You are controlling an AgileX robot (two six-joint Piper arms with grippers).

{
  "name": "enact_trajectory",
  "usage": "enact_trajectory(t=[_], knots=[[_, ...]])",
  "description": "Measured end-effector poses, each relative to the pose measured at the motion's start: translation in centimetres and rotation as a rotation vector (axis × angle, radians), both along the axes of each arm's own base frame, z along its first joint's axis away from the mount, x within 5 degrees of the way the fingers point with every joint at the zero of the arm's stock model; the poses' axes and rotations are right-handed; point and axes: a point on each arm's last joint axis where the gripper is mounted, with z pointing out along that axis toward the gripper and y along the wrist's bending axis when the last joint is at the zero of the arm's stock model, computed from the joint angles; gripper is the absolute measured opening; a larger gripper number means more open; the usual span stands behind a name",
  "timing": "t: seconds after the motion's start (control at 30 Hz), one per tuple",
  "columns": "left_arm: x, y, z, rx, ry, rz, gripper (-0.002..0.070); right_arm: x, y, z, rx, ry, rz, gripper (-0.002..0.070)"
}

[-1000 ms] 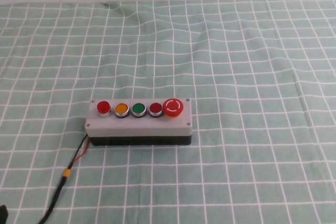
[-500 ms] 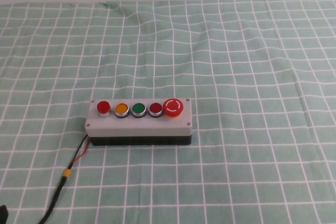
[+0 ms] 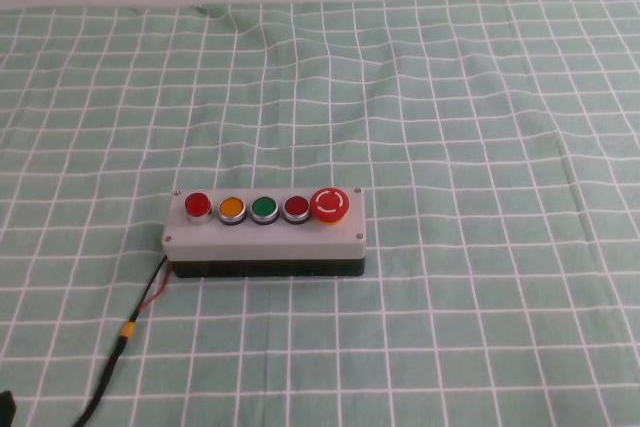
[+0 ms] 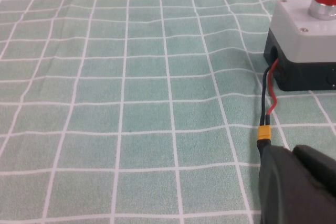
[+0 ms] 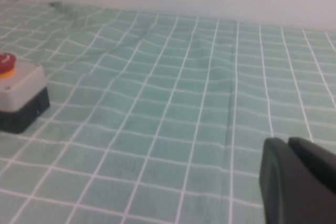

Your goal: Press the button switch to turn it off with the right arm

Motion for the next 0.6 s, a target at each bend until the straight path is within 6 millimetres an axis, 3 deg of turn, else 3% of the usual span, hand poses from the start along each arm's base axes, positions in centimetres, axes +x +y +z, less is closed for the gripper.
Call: enact_trajectory(t=[0.17,0.6], knots=[[0.0,0.0,0.0,0.000,0.000,0.000,-0.0003,0.4,-0.1,-2.9,-0.008,0.074,-0.034,-0.0016],[0.0,0.0,0.0,0.000,0.000,0.000,-0.0003,0.2,-0.1,-3.6,-0.017,0.146,-0.038,-0.0016]])
